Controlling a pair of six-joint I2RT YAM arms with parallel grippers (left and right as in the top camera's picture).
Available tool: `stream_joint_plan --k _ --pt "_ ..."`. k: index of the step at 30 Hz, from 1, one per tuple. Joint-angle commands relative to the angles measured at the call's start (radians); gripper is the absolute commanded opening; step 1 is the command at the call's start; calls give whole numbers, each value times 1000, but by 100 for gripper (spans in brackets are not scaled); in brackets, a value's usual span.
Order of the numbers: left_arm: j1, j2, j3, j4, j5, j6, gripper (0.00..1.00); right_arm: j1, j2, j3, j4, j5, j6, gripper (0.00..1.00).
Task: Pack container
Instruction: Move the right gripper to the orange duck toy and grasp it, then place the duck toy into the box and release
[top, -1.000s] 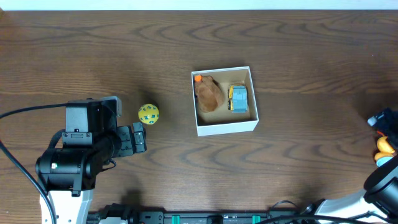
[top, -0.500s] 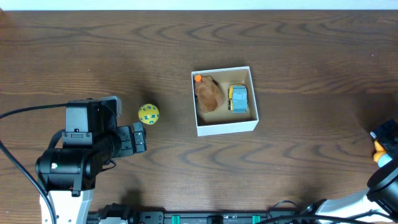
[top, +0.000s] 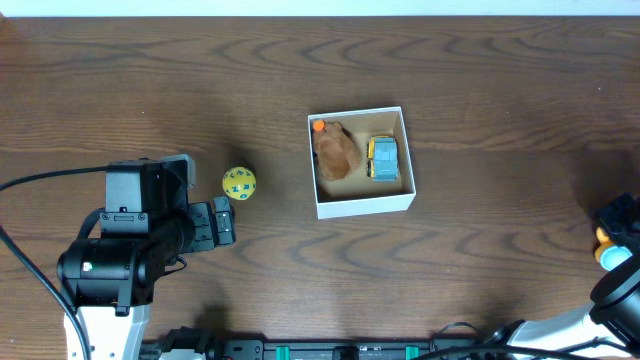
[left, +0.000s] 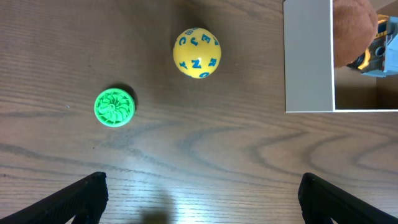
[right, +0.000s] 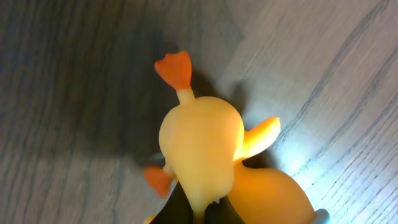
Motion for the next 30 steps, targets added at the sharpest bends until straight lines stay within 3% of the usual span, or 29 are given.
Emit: stream_joint_plan --k 1,8,16,24,30 --pt "1 2 14 -1 -5 -12 98 31 -70 -10 -15 -45 16 1" --pt "1 2 14 -1 -5 -12 98 211 -286 -9 2 -50 -46 1" --pt "0 2 14 -2 -5 -12 98 682 -501 21 -14 -61 -59 1" --pt "0 2 14 -3 -5 -12 98 1114 -525 68 -1 -14 -55 1" --pt "0 2 14 -9 -5 -13 98 1252 -483 68 38 1 -43 1"
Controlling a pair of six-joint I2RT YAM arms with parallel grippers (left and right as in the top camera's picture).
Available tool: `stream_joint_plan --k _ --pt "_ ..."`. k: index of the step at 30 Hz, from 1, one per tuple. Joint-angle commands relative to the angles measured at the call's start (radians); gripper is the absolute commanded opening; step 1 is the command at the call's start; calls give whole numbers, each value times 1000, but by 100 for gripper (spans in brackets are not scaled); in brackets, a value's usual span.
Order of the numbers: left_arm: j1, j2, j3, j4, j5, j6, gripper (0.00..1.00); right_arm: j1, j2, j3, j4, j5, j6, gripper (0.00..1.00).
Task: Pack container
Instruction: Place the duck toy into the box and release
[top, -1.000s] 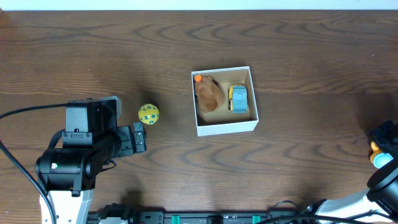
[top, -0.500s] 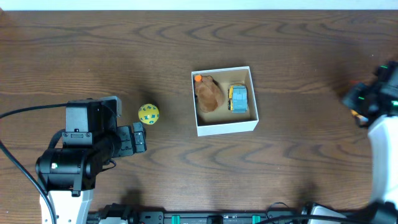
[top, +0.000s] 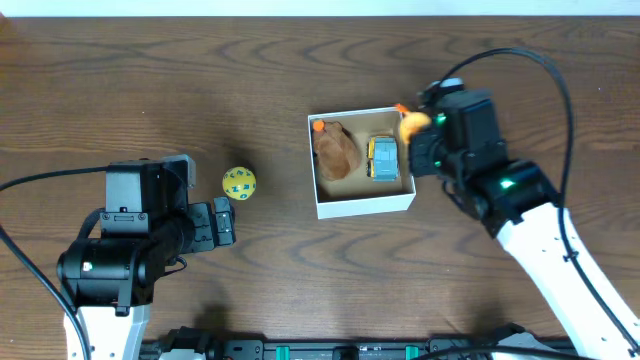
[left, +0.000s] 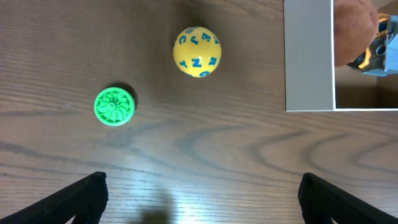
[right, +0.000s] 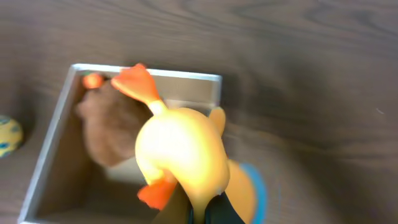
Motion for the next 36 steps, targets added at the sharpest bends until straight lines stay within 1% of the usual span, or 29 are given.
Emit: stream_joint_plan --k 1,10,15,17,19,21,22,23,25,26,32,36 --pt "1 2 14 -6 -5 -13 98 43 32 26 7 32 9 1" --pt "0 2 14 -6 -5 -13 98 113 216 25 -51 31 19 1" --pt "1 2 14 -6 -5 -13 98 137 304 25 -57 22 16 1" --pt "0 2 14 -6 -5 -13 98 142 321 25 -63 3 15 3" --pt "1 2 14 -6 -5 -12 98 147 328 25 -73 -6 15 10" --pt "1 2 14 -6 -5 -12 98 150 327 25 -75 -5 15 25" --pt "1 2 14 -6 -5 -12 98 150 324 25 -74 -5 15 35" --pt "1 2 14 -6 -5 -12 98 150 323 25 -73 -6 15 40" --pt "1 2 14 -6 -5 -12 98 150 320 26 -73 -5 15 57" --pt "1 2 14 -6 -5 -12 98 150 318 26 -73 -6 15 62" --pt "1 2 14 -6 -5 -12 98 150 293 26 -62 -6 15 63" --pt "1 2 14 -6 -5 -12 98 150 225 34 -22 -5 14 64"
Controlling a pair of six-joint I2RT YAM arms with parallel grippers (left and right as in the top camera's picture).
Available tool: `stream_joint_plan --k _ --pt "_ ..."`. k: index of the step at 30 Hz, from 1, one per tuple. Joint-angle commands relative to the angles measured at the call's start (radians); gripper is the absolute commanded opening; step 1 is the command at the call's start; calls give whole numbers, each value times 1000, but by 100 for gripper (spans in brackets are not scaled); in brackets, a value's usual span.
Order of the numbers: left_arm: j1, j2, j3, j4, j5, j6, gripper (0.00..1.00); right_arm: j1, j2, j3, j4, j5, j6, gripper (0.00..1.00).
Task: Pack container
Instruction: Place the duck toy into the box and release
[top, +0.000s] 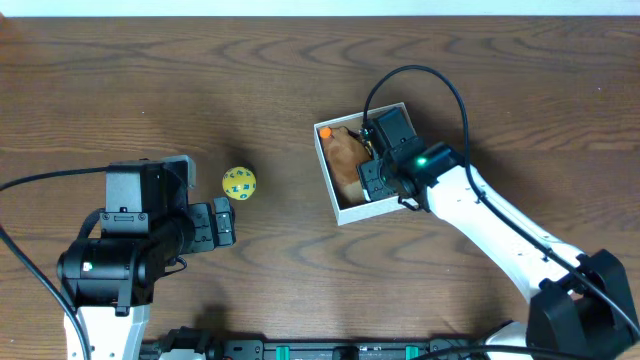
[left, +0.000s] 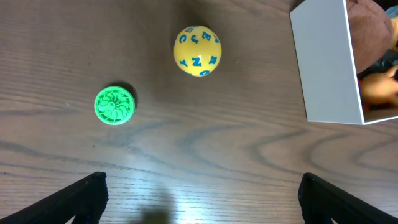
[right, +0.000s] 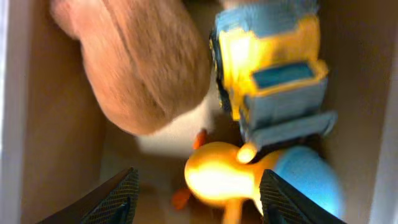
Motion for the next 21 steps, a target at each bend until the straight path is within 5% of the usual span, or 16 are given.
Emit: stream_joint_plan --k 1,7,14,19,21 --pt "1 2 14 -3 -5 -12 98 11 -98 35 23 11 -1 65" --pt "1 2 14 -4 -5 -12 98 -16 -214 105 -9 220 78 70" --pt "0 2 14 -11 -5 -12 98 -251 -246 116 -164 244 244 73" --pt "0 6 14 6 -4 -17 98 -455 -209 91 -269 92 269 99" --pt "0 26 14 17 -5 -58 98 -512 -192 79 -296 56 259 99"
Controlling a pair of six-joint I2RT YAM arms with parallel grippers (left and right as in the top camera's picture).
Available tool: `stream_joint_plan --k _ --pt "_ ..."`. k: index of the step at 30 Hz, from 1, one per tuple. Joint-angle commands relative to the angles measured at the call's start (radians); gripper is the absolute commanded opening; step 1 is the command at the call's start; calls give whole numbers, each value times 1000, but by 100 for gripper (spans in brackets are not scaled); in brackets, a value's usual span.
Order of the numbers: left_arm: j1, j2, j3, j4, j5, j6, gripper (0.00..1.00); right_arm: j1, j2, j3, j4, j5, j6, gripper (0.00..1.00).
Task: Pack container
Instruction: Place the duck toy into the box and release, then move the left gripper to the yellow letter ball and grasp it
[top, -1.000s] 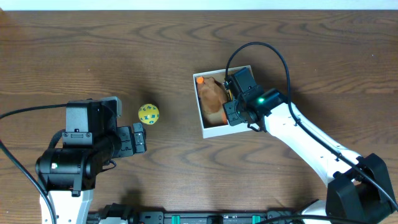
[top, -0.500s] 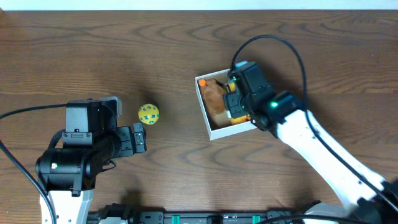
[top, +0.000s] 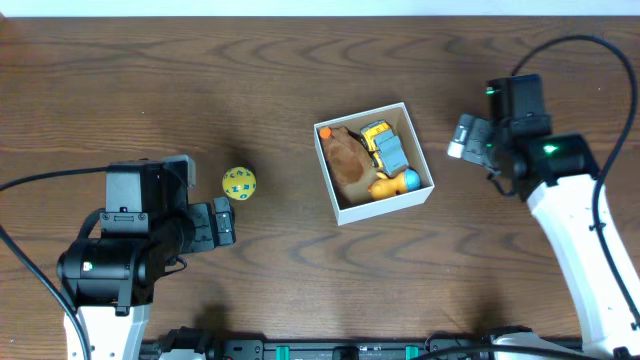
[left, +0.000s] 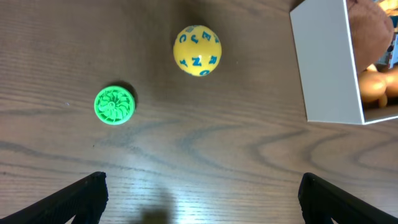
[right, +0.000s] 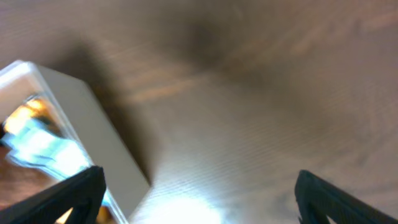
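Observation:
A white box (top: 345, 212) stands mid-table, turned slightly askew. Inside lie a brown plush toy (top: 346, 158), a yellow and blue toy truck (top: 386, 144) and an orange rubber duck (top: 389, 184). A yellow ball with blue letters (top: 239, 183) rests left of the box, also seen as the ball (left: 196, 51) in the left wrist view. A green ridged disc (left: 114, 105) lies near it. My left gripper (left: 199, 198) is open over bare wood below both. My right gripper (right: 198, 194) is open, empty, just right of the box wall (right: 93, 134).
The dark wood table (top: 300, 60) stretches all round the box. My left arm (top: 130, 250) covers the near-left part and hides the green disc from overhead. My right arm (top: 560, 200) reaches in from the lower right.
My right gripper was open inside the box over the duck. It is now out of the box, to its right, empty. The duck stays in the box. Left arm unchanged.
My right gripper held the rubber duck at the table's right edge, then over the box's right side. Later it was open in the box with the duck lying there, and the box stood turned askew. Now it is clear of the box. The left gripper has stayed open throughout.

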Motion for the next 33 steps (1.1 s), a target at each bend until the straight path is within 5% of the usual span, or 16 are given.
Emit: stream_joint_plan --k 1,19,33 --pt "0 44 14 12 -5 -63 98 -93 32 -30 -32 -95 13 99" --pt "-50 617 77 305 -40 -44 98 -191 124 -93 -81 -116 -68 99" --pt "-50 808 77 391 -99 -42 98 -191 124 -93 -77 -117 -90 99"
